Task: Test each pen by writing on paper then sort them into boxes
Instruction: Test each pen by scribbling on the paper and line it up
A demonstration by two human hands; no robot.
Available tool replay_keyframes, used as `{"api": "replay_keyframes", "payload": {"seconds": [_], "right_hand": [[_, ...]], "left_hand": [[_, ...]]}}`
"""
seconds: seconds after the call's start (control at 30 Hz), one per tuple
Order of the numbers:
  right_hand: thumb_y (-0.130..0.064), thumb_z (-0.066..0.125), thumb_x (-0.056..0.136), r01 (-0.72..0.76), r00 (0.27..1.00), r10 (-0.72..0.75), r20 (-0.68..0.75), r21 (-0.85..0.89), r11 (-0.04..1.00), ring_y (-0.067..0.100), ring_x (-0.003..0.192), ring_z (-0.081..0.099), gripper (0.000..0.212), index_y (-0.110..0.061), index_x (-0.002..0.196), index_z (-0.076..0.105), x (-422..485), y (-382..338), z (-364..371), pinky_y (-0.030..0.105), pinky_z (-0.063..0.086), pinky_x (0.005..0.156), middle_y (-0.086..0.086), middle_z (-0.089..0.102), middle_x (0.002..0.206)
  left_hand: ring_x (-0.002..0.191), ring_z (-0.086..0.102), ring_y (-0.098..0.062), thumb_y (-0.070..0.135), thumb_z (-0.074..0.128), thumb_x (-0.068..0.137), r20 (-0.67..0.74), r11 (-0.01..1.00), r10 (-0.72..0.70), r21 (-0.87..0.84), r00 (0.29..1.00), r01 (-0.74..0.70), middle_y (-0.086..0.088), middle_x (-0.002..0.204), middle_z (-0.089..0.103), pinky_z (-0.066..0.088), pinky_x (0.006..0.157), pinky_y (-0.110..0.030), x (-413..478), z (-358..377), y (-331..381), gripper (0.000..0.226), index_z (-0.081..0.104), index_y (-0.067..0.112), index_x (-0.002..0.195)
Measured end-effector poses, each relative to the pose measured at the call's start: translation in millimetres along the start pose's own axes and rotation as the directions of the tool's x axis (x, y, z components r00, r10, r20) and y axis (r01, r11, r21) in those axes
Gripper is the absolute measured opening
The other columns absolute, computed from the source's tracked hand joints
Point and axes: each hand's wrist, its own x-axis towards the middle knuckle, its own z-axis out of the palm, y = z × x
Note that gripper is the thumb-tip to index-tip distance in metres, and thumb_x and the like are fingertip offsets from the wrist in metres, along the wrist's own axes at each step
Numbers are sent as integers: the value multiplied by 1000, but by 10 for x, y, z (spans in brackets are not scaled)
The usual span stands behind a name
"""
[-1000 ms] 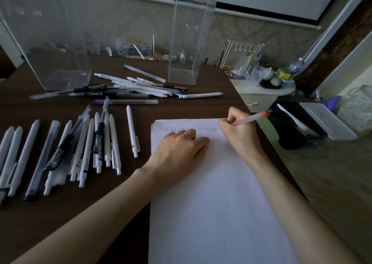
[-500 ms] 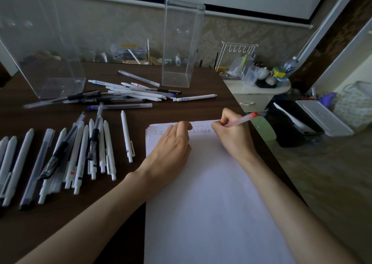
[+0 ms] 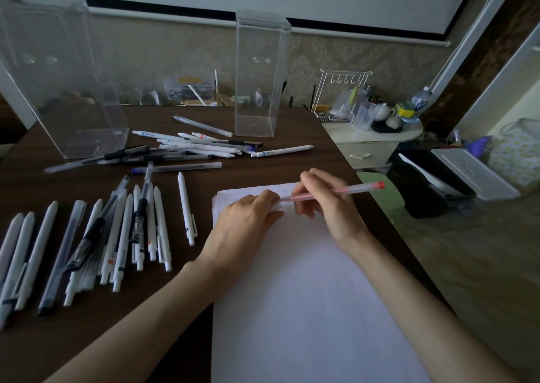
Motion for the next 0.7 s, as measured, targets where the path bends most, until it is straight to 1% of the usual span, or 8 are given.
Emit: {"api": "replay_keyframes", "payload": {"seconds": [0.07,0.17,0.3,0.4,0.47,0.57,0.63,0.7], "right_hand": [[-23,45,90,-5,1000,5,-1,18,1000,16,48,47,33,-8,63,57,5,-16,-5,21,35,45,3,54,49],[-23,45,89,3,1000,-3,-19,2,1000,15,46,47,34,-8,62,58,7,-29,-18,20,35,45,2,53,47],[-26,47,91,-42,995,46,86,-44,998,16,51,51,27,-12,69,57,-29,-49,10,24,36,47,3,56,53],[-24,46,95,-50,998,54,43,-74,996,15,47,46,18,-18,78,48,-33,-67,43,25,33,46,2,52,52],[-22,38,92,-90,995,93,40,-82,993,12,43,42,15,-18,80,45,-40,-90,84,22,31,44,-2,49,48],[-17,25,96,-204,977,209,41,-97,974,9,46,45,25,-16,81,46,-111,-151,121,18,33,45,-3,55,47],[-14,20,100,-215,976,218,24,-90,972,10,46,43,33,-15,79,47,-201,-213,105,18,32,46,-2,56,47],[-11,19,99,-194,981,196,9,-95,976,10,44,40,34,-11,79,46,-315,-285,71,17,31,43,-2,53,45]], "left_hand": [[72,62,-28,25,52,88,-13,1000,17,4,1000,-17,-11,84,67,51,59,-44,-4,-6,0,24,60,7,101],[72,63,-27,29,49,86,-27,1000,0,-8,1000,0,-9,83,68,52,58,-43,0,-25,10,27,62,8,99],[73,62,-23,31,47,88,11,996,85,-42,996,-85,-5,84,68,51,57,-43,-6,-47,17,30,64,9,99],[72,62,-23,32,46,89,23,990,106,-92,994,-103,-5,82,67,50,58,-41,-5,-60,10,32,66,9,99],[71,61,-23,34,45,89,23,985,129,-121,991,-125,-5,80,67,48,59,-40,-16,-72,23,34,66,10,98],[69,62,-21,29,50,89,19,980,157,-126,987,-153,-6,81,68,50,58,-37,-26,-110,109,31,68,6,100],[67,63,-21,20,55,86,14,978,177,-113,984,-174,-8,80,69,53,55,-35,-27,-127,199,26,68,3,101],[65,63,-22,18,54,85,29,973,205,-114,978,-201,-8,79,69,54,55,-36,-39,-141,299,27,69,3,102]]}}
